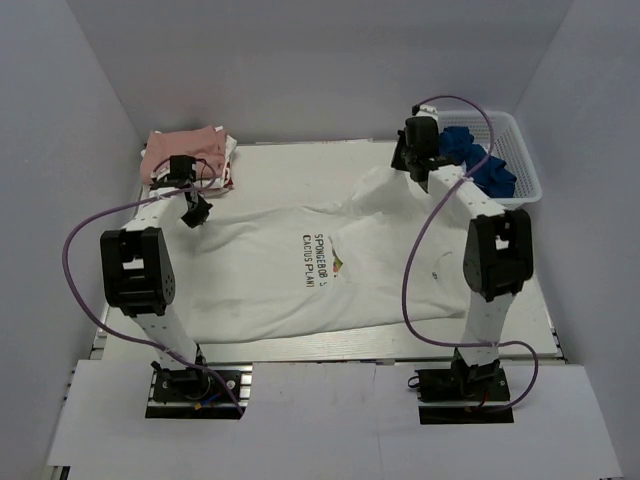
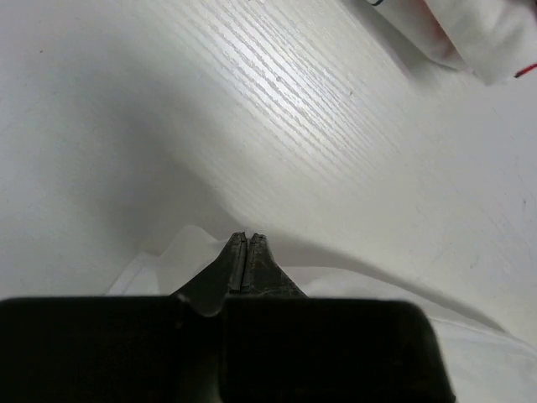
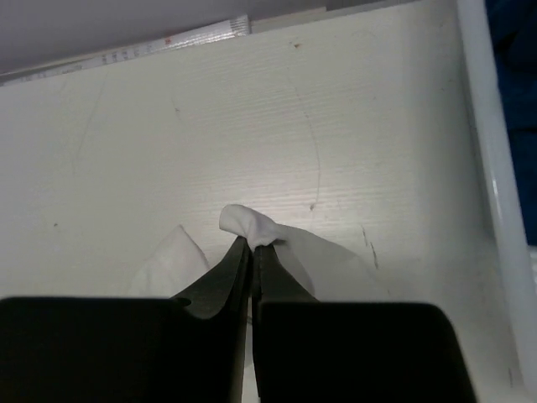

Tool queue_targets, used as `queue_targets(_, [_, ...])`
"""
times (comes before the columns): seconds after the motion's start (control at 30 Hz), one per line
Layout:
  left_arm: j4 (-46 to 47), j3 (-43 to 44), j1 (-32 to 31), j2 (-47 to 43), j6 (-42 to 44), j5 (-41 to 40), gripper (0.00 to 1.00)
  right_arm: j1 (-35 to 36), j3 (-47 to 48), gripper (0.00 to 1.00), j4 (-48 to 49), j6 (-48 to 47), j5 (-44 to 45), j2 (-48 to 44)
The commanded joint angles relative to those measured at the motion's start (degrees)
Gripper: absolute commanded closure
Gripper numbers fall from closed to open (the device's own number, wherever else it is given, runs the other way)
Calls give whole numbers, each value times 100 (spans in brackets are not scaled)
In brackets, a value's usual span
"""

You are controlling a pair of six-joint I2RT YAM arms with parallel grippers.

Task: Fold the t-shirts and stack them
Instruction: Grap the side of the flattened tshirt furthest away from the robot with both arms, then fold the other side of the tshirt into a rectangle

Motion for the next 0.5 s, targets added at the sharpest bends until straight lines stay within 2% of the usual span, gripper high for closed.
queue_targets(0.0, [135, -231, -28, -569, 61, 55, 100, 7, -750, 100, 212, 91, 68, -682])
queue_targets(0.3, [328, -1355, -28, -1448, -44, 239, 100, -1, -2681, 100, 63, 487, 481, -2649])
queue_targets(0.47, [328, -1927, -28, -1967, -299, 188, 100, -1, -3370, 100, 54, 584, 586, -3319])
